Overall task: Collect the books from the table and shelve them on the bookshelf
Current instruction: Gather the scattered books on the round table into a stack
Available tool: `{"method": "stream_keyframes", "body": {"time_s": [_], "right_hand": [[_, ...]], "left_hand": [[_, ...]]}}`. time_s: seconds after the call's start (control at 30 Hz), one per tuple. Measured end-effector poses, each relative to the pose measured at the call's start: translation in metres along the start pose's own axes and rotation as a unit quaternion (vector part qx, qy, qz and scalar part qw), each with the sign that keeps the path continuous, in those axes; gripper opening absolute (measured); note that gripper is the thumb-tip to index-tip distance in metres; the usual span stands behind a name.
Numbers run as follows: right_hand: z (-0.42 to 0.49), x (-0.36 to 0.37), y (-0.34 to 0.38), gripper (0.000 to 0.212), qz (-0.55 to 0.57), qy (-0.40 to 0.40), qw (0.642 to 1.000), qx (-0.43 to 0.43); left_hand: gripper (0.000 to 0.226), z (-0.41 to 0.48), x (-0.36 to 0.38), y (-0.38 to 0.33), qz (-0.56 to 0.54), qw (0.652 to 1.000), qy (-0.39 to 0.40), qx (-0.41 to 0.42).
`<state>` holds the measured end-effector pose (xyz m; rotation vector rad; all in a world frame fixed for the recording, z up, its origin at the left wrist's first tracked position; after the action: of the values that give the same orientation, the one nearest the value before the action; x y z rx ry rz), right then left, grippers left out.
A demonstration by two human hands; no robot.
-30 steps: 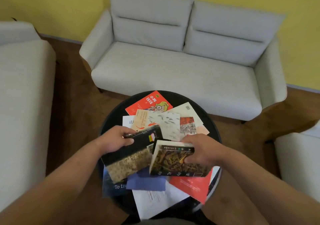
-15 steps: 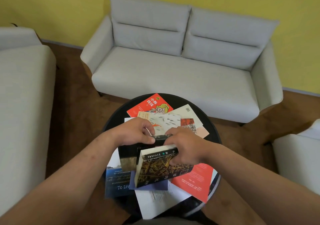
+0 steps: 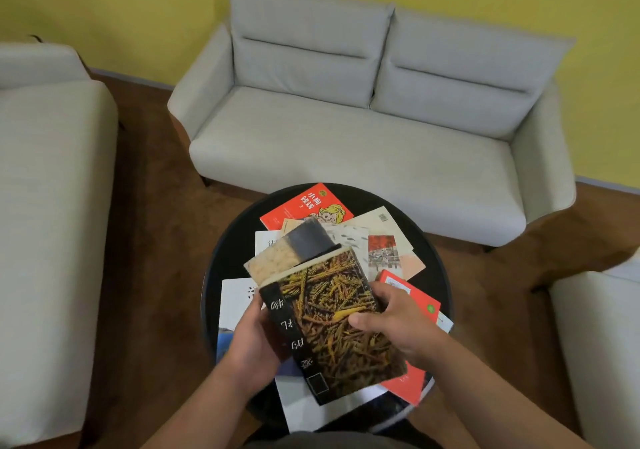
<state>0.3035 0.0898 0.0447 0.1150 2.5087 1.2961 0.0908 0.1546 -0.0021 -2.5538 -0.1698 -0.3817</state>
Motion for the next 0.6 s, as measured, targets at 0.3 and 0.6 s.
{"method": "stream_keyframes", "body": {"time_s": [0.3, 0.6], "right_hand": [[-0.017, 0.021, 0.002, 0.040, 0.069, 0.019, 0.997, 0.003], [-0.013, 0.024, -0.005, 0.044, 0.152, -0.045, 0.987, 0.032]], "left_hand": [[0.047, 0.008, 0.008, -0.018, 0.119, 0.990, -0.036, 0.059], [0.068, 0.005, 0.013, -0.025, 0.236, 0.968, -0.019, 0.084]]}}
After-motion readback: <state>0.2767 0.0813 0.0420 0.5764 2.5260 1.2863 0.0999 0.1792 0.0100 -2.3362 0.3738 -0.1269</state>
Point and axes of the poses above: each hand's wrist, its own z-axis towards the middle knuckle, its own x-axis out of the palm, y = z × x, the point moved 4 cm from there along z, towards the middle knuckle, and after that the axes turned 9 degrees about -y, right-handed, at the moved point
